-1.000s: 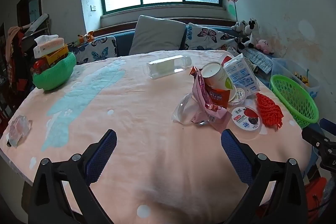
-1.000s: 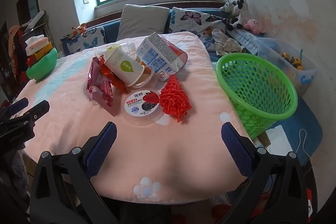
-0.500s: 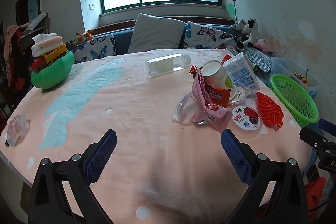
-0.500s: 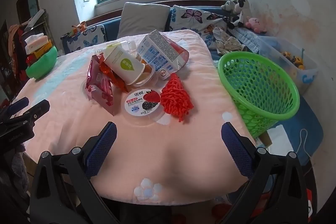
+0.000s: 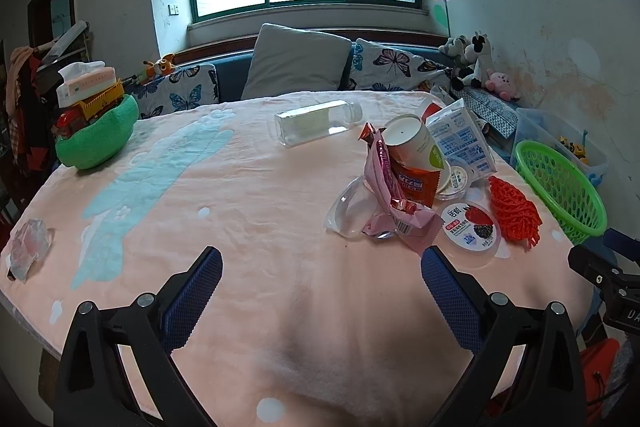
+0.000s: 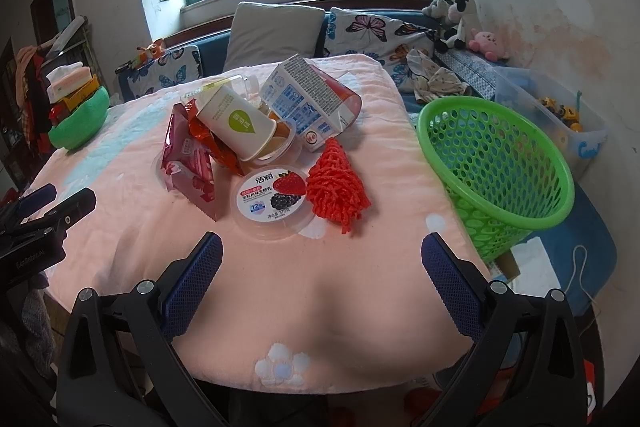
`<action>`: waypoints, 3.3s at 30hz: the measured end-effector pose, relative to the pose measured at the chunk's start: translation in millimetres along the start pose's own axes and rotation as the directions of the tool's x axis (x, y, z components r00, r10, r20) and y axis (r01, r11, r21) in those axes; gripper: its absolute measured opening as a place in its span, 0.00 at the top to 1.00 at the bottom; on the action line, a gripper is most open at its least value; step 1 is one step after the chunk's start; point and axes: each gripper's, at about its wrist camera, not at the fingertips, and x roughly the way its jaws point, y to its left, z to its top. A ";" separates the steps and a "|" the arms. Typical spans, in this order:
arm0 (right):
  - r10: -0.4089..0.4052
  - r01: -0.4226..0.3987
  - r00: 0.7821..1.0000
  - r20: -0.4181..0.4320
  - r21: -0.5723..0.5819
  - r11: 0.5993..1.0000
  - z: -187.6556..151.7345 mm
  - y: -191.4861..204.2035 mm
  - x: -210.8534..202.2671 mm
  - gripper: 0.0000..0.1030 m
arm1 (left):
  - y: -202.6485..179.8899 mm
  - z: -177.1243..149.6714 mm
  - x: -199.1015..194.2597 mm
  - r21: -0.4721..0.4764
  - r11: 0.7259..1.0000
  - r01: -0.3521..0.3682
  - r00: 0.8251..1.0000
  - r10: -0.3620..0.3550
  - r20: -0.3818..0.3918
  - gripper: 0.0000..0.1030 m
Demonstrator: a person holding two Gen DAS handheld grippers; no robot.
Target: Collect trash
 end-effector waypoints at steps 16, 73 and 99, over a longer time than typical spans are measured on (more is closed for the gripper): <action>0.007 -0.007 1.000 -0.005 -0.007 1.000 5.8 3.4 8.0 0.04 | 0.4 5.5 3.8 -0.002 1.000 0.003 1.000 -0.003 -0.006 0.06; 0.052 -0.055 0.997 -0.052 -0.068 0.996 41.1 -1.3 62.3 0.06 | -17.9 55.8 91.1 -0.010 0.984 0.176 0.972 -0.175 -0.158 0.32; 0.088 -0.094 0.990 -0.113 -0.046 0.995 42.7 -18.0 96.1 0.27 | -10.6 55.6 93.8 -0.041 0.964 0.262 0.948 -0.265 -0.179 0.90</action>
